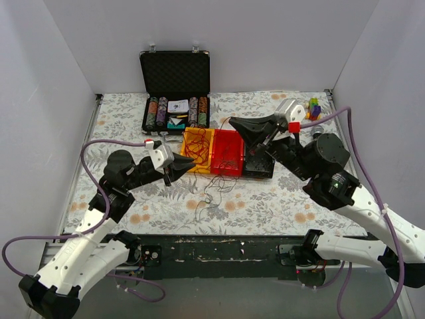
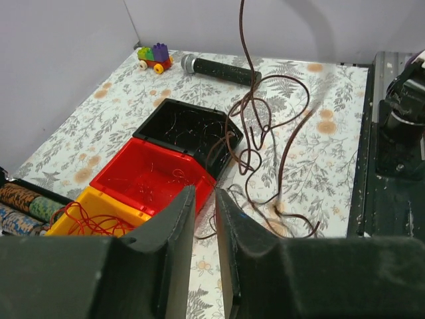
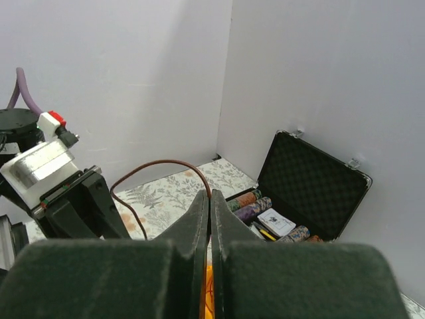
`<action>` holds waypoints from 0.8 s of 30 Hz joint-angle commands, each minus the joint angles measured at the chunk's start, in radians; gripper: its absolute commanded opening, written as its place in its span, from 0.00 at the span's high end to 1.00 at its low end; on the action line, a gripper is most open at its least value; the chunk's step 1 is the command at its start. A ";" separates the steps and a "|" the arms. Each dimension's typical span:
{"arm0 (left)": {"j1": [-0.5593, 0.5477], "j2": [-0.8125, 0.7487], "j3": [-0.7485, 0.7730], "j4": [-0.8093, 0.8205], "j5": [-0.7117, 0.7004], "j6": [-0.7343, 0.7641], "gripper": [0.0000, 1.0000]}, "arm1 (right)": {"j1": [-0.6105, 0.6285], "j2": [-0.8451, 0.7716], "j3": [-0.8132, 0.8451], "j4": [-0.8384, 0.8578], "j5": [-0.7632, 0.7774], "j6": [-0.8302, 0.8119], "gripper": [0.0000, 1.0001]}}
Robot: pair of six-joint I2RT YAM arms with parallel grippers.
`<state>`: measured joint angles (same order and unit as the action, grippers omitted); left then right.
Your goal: Untangle the cables
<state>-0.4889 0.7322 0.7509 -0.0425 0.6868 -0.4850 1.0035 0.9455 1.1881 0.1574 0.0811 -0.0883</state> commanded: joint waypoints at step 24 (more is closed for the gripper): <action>-0.046 0.156 -0.208 0.214 0.201 -0.007 0.03 | 0.004 0.102 0.426 -0.093 -0.033 0.008 0.99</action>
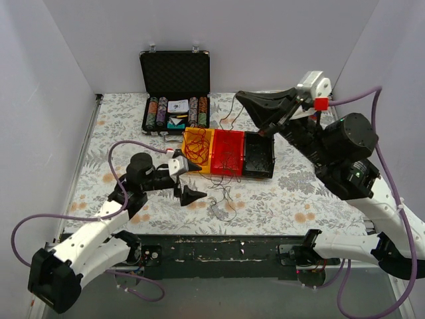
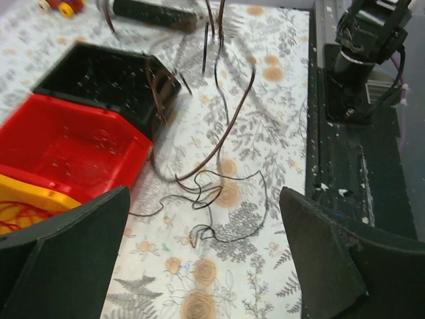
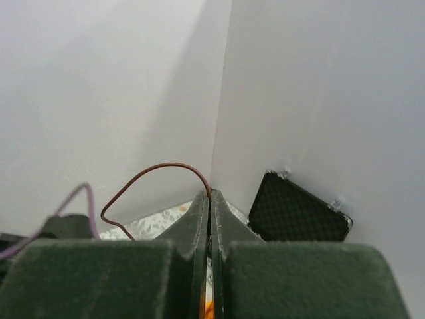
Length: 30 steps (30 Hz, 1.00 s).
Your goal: Untangle the cables
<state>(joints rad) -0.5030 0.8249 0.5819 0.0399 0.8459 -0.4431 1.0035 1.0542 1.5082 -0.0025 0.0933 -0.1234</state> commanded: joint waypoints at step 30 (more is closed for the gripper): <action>-0.322 0.253 -0.205 0.769 -0.251 -0.065 1.00 | 0.004 0.018 0.208 0.122 -0.211 0.229 0.99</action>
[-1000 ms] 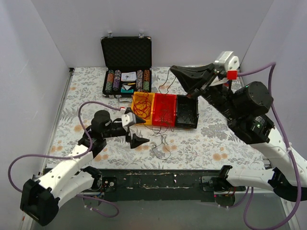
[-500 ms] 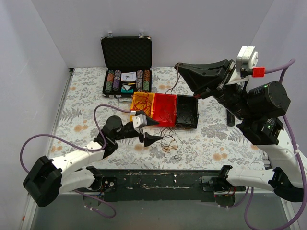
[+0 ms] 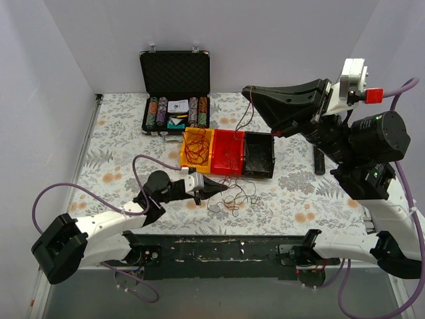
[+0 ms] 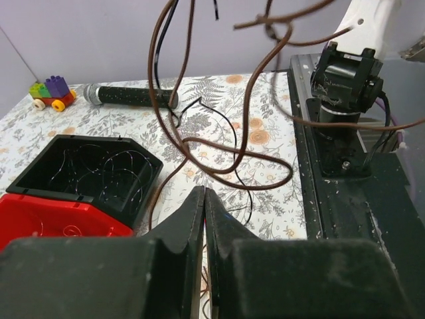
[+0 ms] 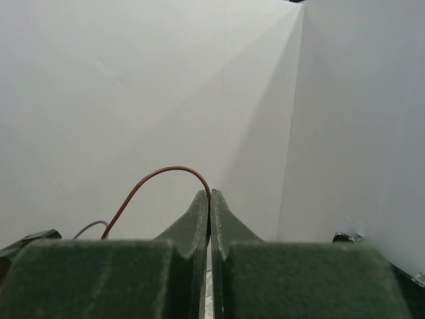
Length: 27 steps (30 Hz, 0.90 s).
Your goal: Untangle the cables
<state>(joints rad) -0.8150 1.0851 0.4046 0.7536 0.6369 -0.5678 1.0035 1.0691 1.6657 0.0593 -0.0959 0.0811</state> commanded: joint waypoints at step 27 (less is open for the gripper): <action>0.053 0.119 0.246 -0.283 0.139 -0.072 0.02 | 0.004 0.020 0.141 0.002 -0.033 0.031 0.99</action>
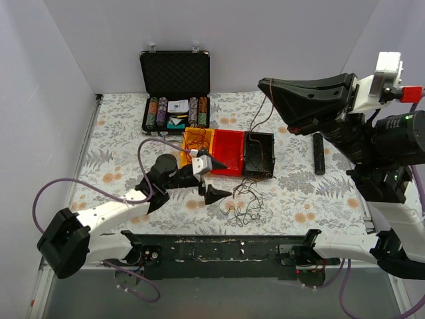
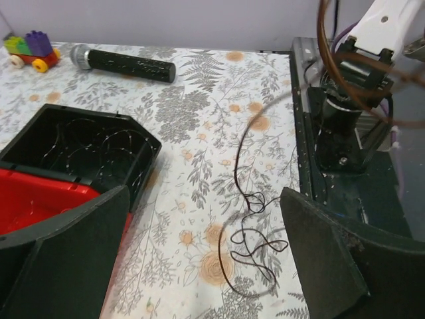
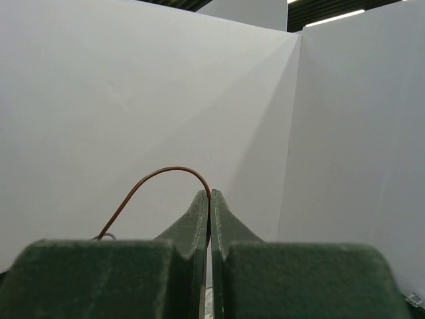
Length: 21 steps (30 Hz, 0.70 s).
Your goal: Untangle the cables
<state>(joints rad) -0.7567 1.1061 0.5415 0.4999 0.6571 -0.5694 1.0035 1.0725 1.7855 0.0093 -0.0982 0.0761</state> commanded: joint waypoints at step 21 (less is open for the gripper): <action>-0.027 0.028 0.025 -0.133 0.001 0.153 1.00 | 0.004 -0.045 0.052 -0.035 0.086 -0.100 0.99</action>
<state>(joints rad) -0.8089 1.2182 0.6209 0.4831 0.7700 -0.5407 1.0035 1.0786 1.7859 -0.0105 -0.1024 0.0673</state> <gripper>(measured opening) 0.015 0.028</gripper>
